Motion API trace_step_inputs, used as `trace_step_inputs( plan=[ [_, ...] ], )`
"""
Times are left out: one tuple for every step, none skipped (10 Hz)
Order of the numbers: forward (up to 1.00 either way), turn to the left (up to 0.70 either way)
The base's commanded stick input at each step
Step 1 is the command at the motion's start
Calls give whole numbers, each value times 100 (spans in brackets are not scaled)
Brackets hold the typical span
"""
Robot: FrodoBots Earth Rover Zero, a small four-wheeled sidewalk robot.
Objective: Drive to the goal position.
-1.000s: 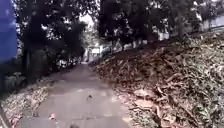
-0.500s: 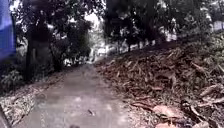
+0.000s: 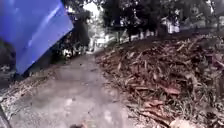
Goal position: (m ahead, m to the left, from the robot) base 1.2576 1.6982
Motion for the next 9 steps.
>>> trace_step_inputs(
  plan=[
    [100, 2],
    [100, 15],
    [100, 40],
    [100, 31],
    [100, 22],
    [100, 13],
    [100, 4],
    [100, -5],
    [100, 0]
  ],
)
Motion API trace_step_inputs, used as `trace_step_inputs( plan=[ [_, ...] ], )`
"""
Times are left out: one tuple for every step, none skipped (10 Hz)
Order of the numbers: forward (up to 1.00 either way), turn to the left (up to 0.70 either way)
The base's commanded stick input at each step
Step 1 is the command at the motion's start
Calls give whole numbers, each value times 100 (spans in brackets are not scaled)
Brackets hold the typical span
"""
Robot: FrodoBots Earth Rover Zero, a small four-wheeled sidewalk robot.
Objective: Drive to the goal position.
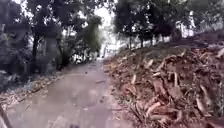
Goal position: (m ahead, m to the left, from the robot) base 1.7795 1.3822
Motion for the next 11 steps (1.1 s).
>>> trace_step_inputs(
  plan=[
    [0, 0],
    [0, 0],
    [0, 0],
    [0, 0],
    [0, 0],
    [0, 0],
    [0, 0],
    [0, 0],
    [1, 0],
    [6, 0],
    [17, 0]
  ],
)
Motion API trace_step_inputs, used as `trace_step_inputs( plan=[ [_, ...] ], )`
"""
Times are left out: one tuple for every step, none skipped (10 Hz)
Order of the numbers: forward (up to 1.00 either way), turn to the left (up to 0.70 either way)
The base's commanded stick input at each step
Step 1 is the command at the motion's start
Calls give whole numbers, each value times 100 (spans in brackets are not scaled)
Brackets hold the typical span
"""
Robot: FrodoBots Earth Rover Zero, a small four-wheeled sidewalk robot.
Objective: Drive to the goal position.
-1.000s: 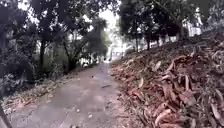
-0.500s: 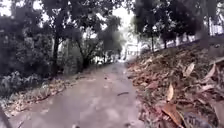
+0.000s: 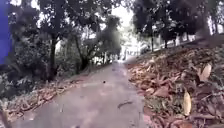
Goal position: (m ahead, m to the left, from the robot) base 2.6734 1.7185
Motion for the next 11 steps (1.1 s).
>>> trace_step_inputs(
  plan=[
    [30, 0],
    [42, 0],
    [54, 0],
    [66, 0],
    [79, 0],
    [91, 0],
    [100, 0],
    [100, 0],
    [100, 0],
    [100, 0],
    [100, 0]
  ],
)
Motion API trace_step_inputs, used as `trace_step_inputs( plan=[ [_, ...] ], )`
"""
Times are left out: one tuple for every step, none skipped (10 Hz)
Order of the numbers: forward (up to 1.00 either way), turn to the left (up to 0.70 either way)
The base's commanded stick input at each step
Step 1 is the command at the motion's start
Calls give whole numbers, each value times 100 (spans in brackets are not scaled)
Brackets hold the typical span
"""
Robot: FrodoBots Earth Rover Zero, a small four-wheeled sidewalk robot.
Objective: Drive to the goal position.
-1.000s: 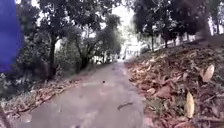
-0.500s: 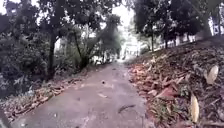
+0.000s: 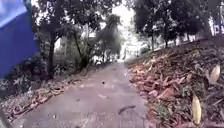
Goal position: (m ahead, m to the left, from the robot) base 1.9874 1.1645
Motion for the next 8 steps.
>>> trace_step_inputs(
  plan=[
    [100, 0],
    [100, 0],
    [100, 0],
    [100, 0],
    [100, 0],
    [100, 0],
    [100, 0],
    [100, 0]
  ],
)
